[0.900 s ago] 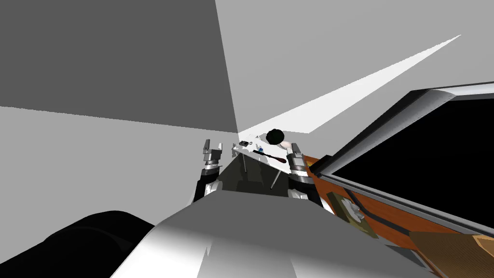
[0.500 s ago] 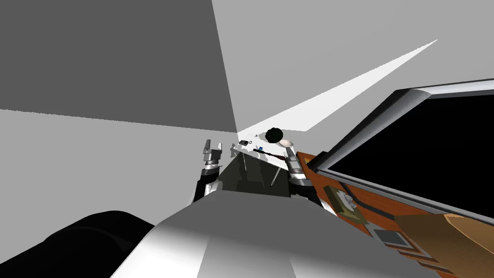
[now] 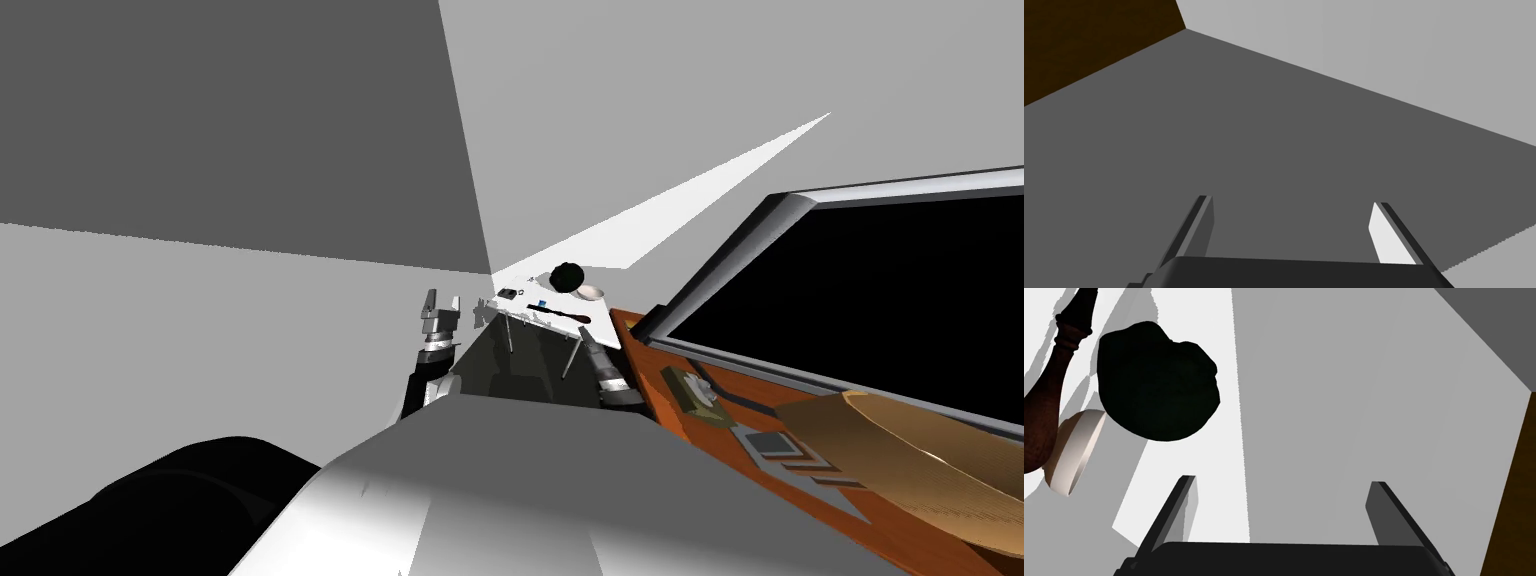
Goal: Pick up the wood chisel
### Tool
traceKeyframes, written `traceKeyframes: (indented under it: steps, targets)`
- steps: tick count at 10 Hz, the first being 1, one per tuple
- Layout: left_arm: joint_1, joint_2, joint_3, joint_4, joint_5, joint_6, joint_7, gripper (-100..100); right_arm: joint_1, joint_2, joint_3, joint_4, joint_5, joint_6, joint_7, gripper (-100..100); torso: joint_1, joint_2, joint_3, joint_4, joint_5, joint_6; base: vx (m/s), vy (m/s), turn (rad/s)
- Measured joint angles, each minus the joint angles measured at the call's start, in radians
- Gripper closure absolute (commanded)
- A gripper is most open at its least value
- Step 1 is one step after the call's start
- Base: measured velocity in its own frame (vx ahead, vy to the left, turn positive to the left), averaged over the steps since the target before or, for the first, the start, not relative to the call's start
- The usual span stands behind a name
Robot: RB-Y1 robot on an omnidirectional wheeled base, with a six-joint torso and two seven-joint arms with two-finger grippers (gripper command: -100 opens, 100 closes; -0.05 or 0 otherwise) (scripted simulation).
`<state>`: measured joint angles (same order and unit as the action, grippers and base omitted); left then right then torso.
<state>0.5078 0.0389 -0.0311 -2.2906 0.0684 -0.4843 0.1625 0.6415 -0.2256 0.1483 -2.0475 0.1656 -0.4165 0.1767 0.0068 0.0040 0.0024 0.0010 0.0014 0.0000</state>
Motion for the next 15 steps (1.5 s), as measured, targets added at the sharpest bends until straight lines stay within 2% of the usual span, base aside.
traceKeyframes:
  steps: [2, 4, 6, 7, 8, 9, 10, 11, 12, 14, 15]
  targets:
    - [0.000, 0.000, 0.000, 0.000, 0.000, 0.000, 0.000, 0, 0.026, -0.044, 0.027, 0.025, 0.016, 0.032, 0.023, -100, 0.000, 0.001, 0.000, 0.000, 0.000, 0.000, -0.080, 0.100, -0.048]
    - [0.000, 0.000, 0.000, 0.000, 0.000, 0.000, 0.000, 0, 0.039, -0.095, 0.045, 0.109, 0.029, 0.025, 0.045, -100, 0.003, 0.002, 0.001, 0.000, 0.001, 0.000, -0.082, 0.141, -0.076]
    - [0.000, 0.000, 0.000, 0.000, 0.000, 0.000, 0.000, 0, 0.071, -0.158, 0.058, 0.131, 0.036, 0.048, 0.053, -100, 0.000, 0.000, 0.000, 0.000, 0.000, 0.000, -0.049, 0.085, -0.046]
    - [0.000, 0.000, 0.000, 0.000, 0.000, 0.000, 0.000, 0, 0.088, -0.165, 0.068, 0.148, 0.043, 0.047, 0.064, -100, -0.001, -0.001, -0.001, 0.000, 0.000, 0.000, -0.037, 0.085, -0.045]
    - [0.000, 0.000, 0.000, 0.000, 0.000, 0.000, 0.000, 0, 0.101, -0.194, 0.076, 0.177, 0.049, 0.044, 0.074, -100, -0.001, -0.002, -0.001, 0.000, 0.000, 0.000, -0.071, 0.130, -0.074]
    - [0.000, 0.000, 0.000, 0.000, 0.000, 0.000, 0.000, 0, 0.111, -0.212, 0.098, 0.211, 0.066, 0.055, 0.096, -100, 0.002, 0.000, 0.000, 0.000, 0.000, 0.000, -0.058, 0.124, -0.039]
    - [0.000, 0.000, 0.000, 0.000, 0.000, 0.000, 0.000, 0, 0.133, -0.233, 0.106, 0.215, 0.072, 0.066, 0.108, -100, 0.002, -0.001, 0.000, 0.000, 0.001, 0.000, -0.015, 0.064, -0.003]
    - [0.000, 0.000, 0.000, 0.000, 0.000, 0.000, 0.000, 0, 0.135, -0.243, 0.105, 0.229, 0.071, 0.065, 0.108, -100, -0.001, -0.003, -0.002, 0.000, 0.000, -0.001, -0.011, 0.088, -0.031]
    - [0.000, 0.000, 0.000, 0.000, 0.000, 0.000, 0.000, 0, 0.127, -0.266, 0.113, 0.272, 0.077, 0.063, 0.114, -100, -0.001, -0.004, -0.002, -0.001, 0.000, 0.000, -0.012, 0.075, -0.026]
    - [0.000, 0.000, 0.000, 0.000, 0.000, 0.000, 0.000, 0, 0.142, -0.321, 0.122, 0.316, 0.083, 0.073, 0.120, -100, 0.000, -0.004, -0.002, -0.001, 0.000, 0.000, -0.027, 0.135, -0.027]
    - [0.000, 0.000, 0.000, 0.000, 0.000, 0.000, 0.000, 0, 0.172, -0.343, 0.132, 0.356, 0.097, 0.067, 0.141, -100, 0.004, -0.003, -0.001, -0.001, 0.001, 0.000, -0.029, 0.130, -0.036]
